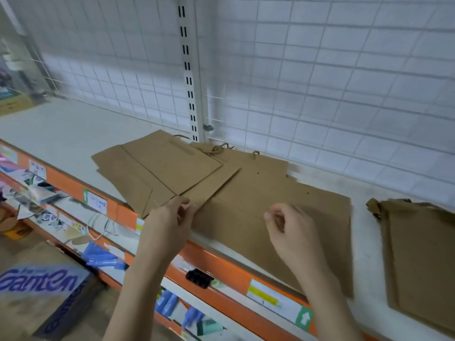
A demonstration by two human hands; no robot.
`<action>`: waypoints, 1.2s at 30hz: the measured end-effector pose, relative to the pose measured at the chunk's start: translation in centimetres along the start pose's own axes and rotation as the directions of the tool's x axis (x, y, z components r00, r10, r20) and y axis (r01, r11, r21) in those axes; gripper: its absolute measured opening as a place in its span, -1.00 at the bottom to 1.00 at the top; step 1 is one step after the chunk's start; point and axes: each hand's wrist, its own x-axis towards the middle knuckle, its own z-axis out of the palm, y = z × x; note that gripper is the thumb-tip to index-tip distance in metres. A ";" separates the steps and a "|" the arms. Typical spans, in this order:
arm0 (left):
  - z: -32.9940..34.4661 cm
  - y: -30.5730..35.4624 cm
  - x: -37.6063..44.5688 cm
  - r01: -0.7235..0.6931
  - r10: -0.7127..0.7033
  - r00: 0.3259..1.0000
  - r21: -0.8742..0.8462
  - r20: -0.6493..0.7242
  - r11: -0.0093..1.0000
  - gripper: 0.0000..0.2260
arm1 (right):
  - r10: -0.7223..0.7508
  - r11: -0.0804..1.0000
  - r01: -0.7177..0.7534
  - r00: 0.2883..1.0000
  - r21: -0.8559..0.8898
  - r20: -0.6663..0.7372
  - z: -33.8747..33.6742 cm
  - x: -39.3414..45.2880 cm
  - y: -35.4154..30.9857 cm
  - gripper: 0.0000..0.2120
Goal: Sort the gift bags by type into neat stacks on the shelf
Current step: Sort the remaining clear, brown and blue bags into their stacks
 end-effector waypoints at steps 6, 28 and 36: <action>-1.0 -6.0 5.9 -0.071 0.072 0.997 -0.045 0.021 0.996 -0.87 | 0.045 0.998 -0.046 0.998 -0.035 -0.037 4.1 2.5 -4.4 -0.81; -4.9 -22.3 24.1 -0.017 -0.127 0.892 0.311 0.435 0.950 -0.10 | 0.461 0.864 -0.499 0.834 -0.061 -0.304 13.1 3.9 -15.3 -0.82; -4.6 -23.0 24.1 0.211 -0.197 0.870 0.018 0.452 0.977 -0.34 | 0.637 0.723 -0.672 0.738 -0.160 -0.223 13.0 2.9 -16.1 -0.70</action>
